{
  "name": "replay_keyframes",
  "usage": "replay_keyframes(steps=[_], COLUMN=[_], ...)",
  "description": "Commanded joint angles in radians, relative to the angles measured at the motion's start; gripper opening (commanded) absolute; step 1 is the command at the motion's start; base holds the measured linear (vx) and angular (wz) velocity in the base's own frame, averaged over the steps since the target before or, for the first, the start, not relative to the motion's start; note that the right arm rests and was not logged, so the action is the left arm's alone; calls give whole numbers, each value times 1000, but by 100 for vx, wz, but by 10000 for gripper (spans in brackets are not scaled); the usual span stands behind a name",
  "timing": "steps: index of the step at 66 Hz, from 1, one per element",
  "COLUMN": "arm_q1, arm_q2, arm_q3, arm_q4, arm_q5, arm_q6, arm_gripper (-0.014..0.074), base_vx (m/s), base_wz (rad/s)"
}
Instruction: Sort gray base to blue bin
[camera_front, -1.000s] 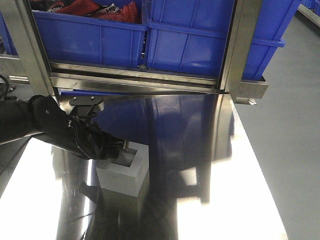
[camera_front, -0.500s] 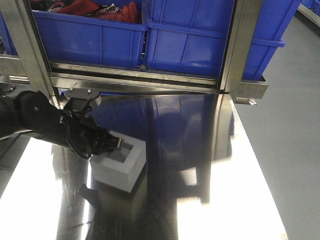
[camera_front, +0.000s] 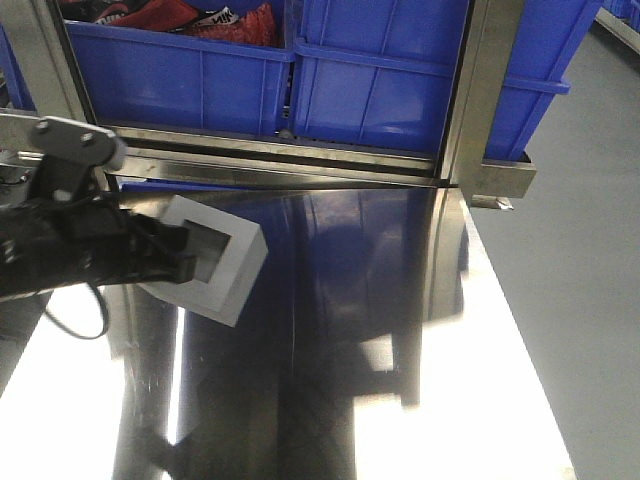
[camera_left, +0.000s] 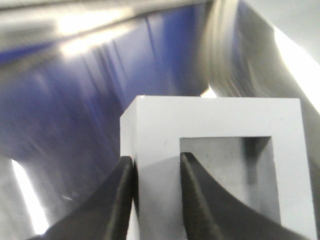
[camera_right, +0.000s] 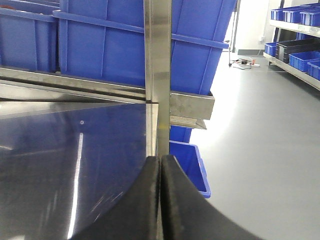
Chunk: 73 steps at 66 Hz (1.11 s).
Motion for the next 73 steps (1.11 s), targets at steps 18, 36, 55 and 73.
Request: replay_keyframes(steps=[18,36,55,73], arm_q1=[-10,-10,-10,-10], arm_q2=[-356,-629,-806,-922], arm_q3=[214,318,378,454], arm_q4=[-33,-33,-32,-32], arm_q5=[-294,-245,-148,-137], arm_q6=[3,3,2,2], arm_gripper=[-6,-6,-6,-6], base_vx=[0,0,0,0], base_wz=[0,0,0,0])
